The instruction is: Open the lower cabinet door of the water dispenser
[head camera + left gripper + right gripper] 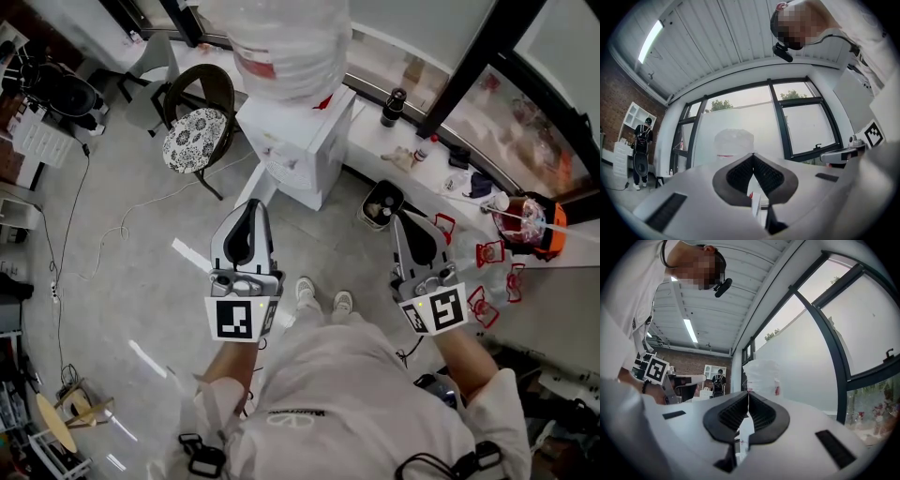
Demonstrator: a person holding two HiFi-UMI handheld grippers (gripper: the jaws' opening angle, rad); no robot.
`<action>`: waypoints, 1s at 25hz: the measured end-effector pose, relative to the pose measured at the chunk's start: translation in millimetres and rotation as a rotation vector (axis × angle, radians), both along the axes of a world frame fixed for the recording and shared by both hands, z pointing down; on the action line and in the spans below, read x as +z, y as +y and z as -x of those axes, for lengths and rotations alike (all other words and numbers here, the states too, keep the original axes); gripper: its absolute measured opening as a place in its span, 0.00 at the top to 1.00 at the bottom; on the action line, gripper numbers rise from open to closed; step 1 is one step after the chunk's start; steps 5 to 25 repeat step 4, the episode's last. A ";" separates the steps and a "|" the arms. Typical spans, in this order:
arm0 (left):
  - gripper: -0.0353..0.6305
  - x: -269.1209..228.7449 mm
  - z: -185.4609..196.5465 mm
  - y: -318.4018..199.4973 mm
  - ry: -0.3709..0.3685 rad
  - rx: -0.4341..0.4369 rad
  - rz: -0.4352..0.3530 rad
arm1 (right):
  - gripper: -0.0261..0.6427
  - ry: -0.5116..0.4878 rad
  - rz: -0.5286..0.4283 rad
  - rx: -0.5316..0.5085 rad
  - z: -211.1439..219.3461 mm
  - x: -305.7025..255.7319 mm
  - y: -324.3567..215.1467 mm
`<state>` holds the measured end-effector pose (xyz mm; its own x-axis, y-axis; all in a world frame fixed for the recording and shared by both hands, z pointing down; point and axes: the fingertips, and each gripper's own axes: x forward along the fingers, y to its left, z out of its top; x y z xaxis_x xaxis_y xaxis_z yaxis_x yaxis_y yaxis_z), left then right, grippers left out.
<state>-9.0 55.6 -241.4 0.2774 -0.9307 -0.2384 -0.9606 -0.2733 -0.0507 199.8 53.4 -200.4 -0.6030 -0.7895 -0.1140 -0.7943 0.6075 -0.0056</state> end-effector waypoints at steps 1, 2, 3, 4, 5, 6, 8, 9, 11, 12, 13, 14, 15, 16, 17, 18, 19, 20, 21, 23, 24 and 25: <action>0.94 -0.1 -1.2 0.5 0.000 0.001 0.000 | 0.93 0.003 -0.002 -0.003 0.3 0.0 0.8; 0.94 -0.2 -2.5 1.0 -0.001 0.002 0.000 | 0.94 0.005 -0.002 -0.006 0.4 -0.1 1.6; 0.94 -0.1 -3.7 1.5 -0.001 0.002 0.001 | 0.93 0.006 -0.003 -0.008 0.2 -0.2 2.2; 0.94 -0.1 -4.9 2.0 -0.002 0.002 0.002 | 0.93 0.006 -0.003 -0.010 0.0 -0.2 2.8; 0.94 -0.1 -4.9 2.0 -0.002 0.002 0.002 | 0.93 0.006 -0.003 -0.010 0.0 -0.2 2.8; 0.94 -0.1 -4.9 2.0 -0.002 0.002 0.002 | 0.93 0.006 -0.003 -0.010 0.0 -0.2 2.8; 0.94 -0.1 -4.9 2.0 -0.002 0.002 0.002 | 0.93 0.006 -0.003 -0.010 0.0 -0.2 2.8; 0.94 -0.1 -4.9 2.0 -0.002 0.002 0.002 | 0.93 0.006 -0.003 -0.010 0.0 -0.2 2.8; 0.94 -0.1 -4.9 2.0 -0.002 0.002 0.002 | 0.93 0.006 -0.003 -0.010 0.0 -0.2 2.8; 0.94 -0.1 -4.9 2.0 -0.002 0.002 0.002 | 0.93 0.006 -0.003 -0.010 0.0 -0.2 2.8; 0.94 -0.1 -4.9 2.0 -0.002 0.002 0.002 | 0.93 0.006 -0.003 -0.010 0.0 -0.2 2.8; 0.94 -0.1 -4.9 2.0 -0.002 0.002 0.002 | 0.93 0.006 -0.003 -0.010 0.0 -0.2 2.8; 0.94 -0.1 -4.9 2.0 -0.002 0.002 0.002 | 0.93 0.006 -0.003 -0.010 0.0 -0.2 2.8; 0.94 -0.1 -4.9 2.0 -0.002 0.002 0.002 | 0.93 0.006 -0.003 -0.010 0.0 -0.2 2.8; 0.94 -0.1 -4.9 2.0 -0.002 0.002 0.002 | 0.93 0.006 -0.003 -0.010 0.0 -0.2 2.8; 0.94 -0.1 -4.9 2.0 -0.002 0.002 0.002 | 0.93 0.006 -0.003 -0.010 0.0 -0.2 2.8; 0.94 -0.1 -4.9 2.0 -0.002 0.002 0.002 | 0.93 0.006 -0.003 -0.010 0.0 -0.2 2.8; 0.94 -0.1 -4.9 2.0 -0.002 0.002 0.002 | 0.93 0.006 -0.003 -0.010 0.0 -0.2 2.8; 0.94 -0.1 -4.9 2.0 -0.002 0.002 0.002 | 0.93 0.006 -0.003 -0.010 0.0 -0.2 2.8; 0.94 -0.1 -4.9 2.0 -0.002 0.002 0.002 | 0.93 0.006 -0.003 -0.010 0.0 -0.2 2.8; 0.94 -0.1 -4.9 2.0 -0.002 0.002 0.002 | 0.93 0.006 -0.003 -0.010 0.0 -0.2 2.8; 0.94 -0.1 -4.9 2.0 -0.002 0.002 0.002 | 0.93 0.006 -0.003 -0.010 0.0 -0.2 2.8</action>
